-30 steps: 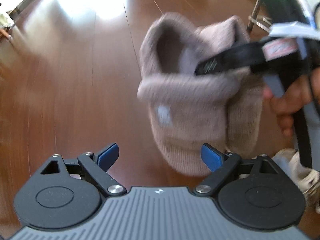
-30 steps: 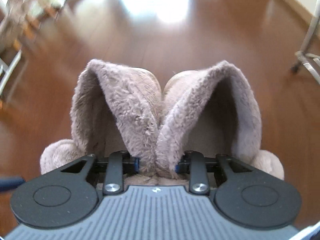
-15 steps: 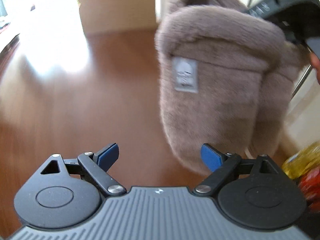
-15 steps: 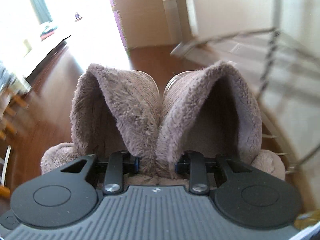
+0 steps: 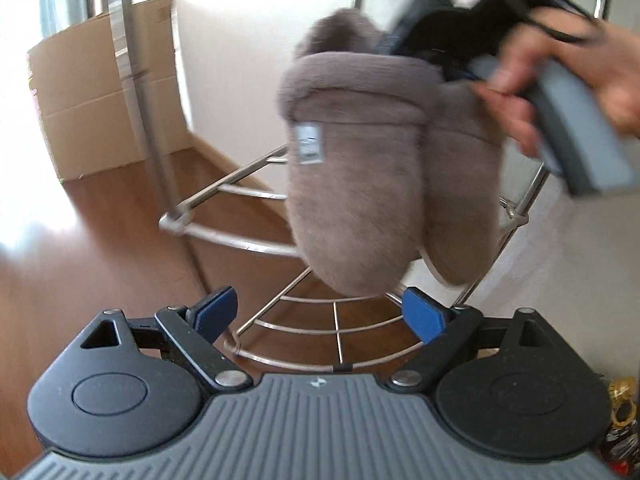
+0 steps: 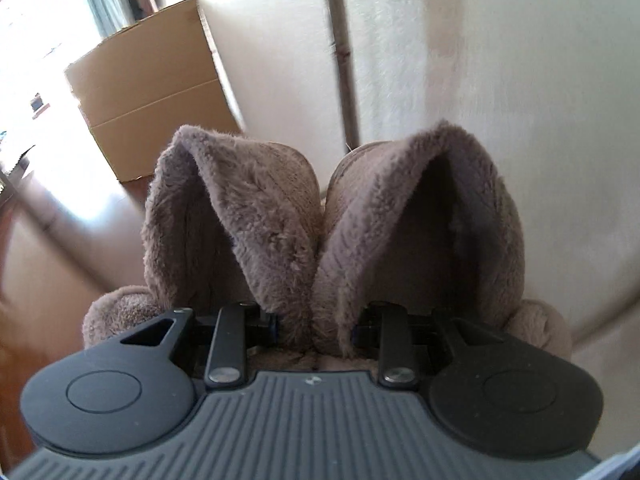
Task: Organize scattered shoes
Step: 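Lift the taupe slippers with the right gripper onto the middle rack shelf, then release the slippers and grasp both brown buckled shoes by their heels with the right gripper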
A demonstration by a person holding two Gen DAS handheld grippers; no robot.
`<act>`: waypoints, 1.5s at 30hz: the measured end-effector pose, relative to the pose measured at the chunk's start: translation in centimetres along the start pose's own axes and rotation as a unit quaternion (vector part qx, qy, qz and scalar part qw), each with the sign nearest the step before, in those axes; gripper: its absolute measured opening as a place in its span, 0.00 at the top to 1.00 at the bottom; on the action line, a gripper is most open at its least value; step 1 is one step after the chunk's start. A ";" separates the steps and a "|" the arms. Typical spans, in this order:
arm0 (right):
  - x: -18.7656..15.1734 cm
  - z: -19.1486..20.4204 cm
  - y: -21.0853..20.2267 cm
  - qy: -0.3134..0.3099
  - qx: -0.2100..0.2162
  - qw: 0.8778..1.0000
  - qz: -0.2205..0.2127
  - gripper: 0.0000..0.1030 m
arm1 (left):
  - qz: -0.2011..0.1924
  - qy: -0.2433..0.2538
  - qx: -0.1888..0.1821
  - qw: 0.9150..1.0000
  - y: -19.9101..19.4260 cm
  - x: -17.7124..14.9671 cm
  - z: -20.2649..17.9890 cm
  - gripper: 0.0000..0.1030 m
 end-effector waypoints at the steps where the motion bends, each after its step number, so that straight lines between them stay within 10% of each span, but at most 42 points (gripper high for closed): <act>1: 0.5 0.1 1.6 -0.004 -0.004 1.000 0.002 0.72 | 0.002 0.003 0.000 1.000 1.2 -0.1 -1.6 0.11; 8: 5.8 -1.4 6.1 -0.005 -0.035 0.999 -0.038 0.61 | 0.016 0.000 0.005 1.000 3.9 -1.2 -5.2 0.12; 11: 6.2 -0.1 2.7 -0.081 -0.046 0.979 -0.180 0.05 | 0.018 -0.006 0.014 1.000 4.2 -1.8 -4.8 0.11; 14: 5.1 2.0 0.9 -0.168 -0.039 0.958 -0.229 0.09 | 0.015 -0.010 0.025 1.000 3.1 -3.1 -4.2 0.12; 19: -0.5 1.4 -4.1 -0.154 -0.001 0.967 -0.202 0.10 | 0.030 -0.049 0.039 0.998 -2.1 -7.2 -2.0 0.12; 30: -31.4 -1.6 -17.5 -0.167 0.047 0.982 0.072 0.09 | 0.178 -0.096 0.015 0.979 -14.9 -30.7 -5.1 0.12; 37: -47.5 -2.9 -13.9 -0.126 0.054 0.969 0.208 0.14 | 0.240 -0.083 -0.014 0.967 -13.5 -41.7 -9.0 0.12; 45: -58.9 -2.9 -4.4 -0.227 0.079 0.941 0.240 0.16 | 0.263 -0.106 0.051 0.957 -3.9 -51.1 -8.4 0.14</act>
Point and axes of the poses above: each gripper's, at about its wrist camera, not at the fingertips, and y roughly the way its jaws point, z to its left, x to its top, the point moved 10 cm from there along y, roughly the way its jaws point, and after that the axes turned 3 degrees about y, right-handed, at the moved point
